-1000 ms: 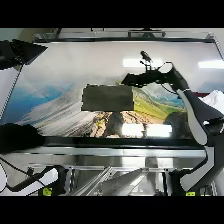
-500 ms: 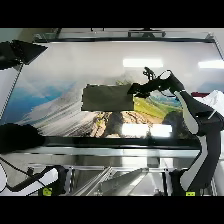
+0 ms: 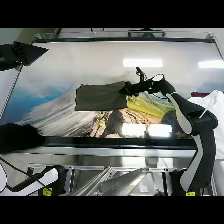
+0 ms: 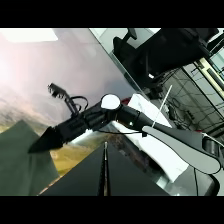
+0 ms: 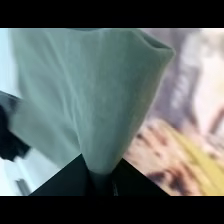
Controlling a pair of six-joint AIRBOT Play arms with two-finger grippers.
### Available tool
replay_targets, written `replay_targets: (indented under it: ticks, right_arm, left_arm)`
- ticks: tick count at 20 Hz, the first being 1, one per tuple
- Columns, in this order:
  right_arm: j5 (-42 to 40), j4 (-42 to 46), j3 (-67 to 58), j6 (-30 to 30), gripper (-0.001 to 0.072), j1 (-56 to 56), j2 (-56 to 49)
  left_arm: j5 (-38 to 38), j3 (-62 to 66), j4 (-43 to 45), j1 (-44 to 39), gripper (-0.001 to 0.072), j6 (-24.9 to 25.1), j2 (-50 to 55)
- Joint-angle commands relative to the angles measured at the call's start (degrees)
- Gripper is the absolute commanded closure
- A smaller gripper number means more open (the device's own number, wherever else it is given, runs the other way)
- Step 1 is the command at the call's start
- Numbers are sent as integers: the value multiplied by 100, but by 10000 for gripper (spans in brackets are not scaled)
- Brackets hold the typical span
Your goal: Fold the shirts.
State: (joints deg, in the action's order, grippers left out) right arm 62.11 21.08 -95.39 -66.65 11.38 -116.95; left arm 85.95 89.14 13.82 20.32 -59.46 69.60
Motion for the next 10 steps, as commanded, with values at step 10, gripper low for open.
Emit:
replay_targets:
  ticks: [10]
  right_arm:
    - [-396, 1475, -146, -3211, 687, -3497, 3270]
  left_arm:
    - [146, -2, -2, 7, 685, -105, -2]
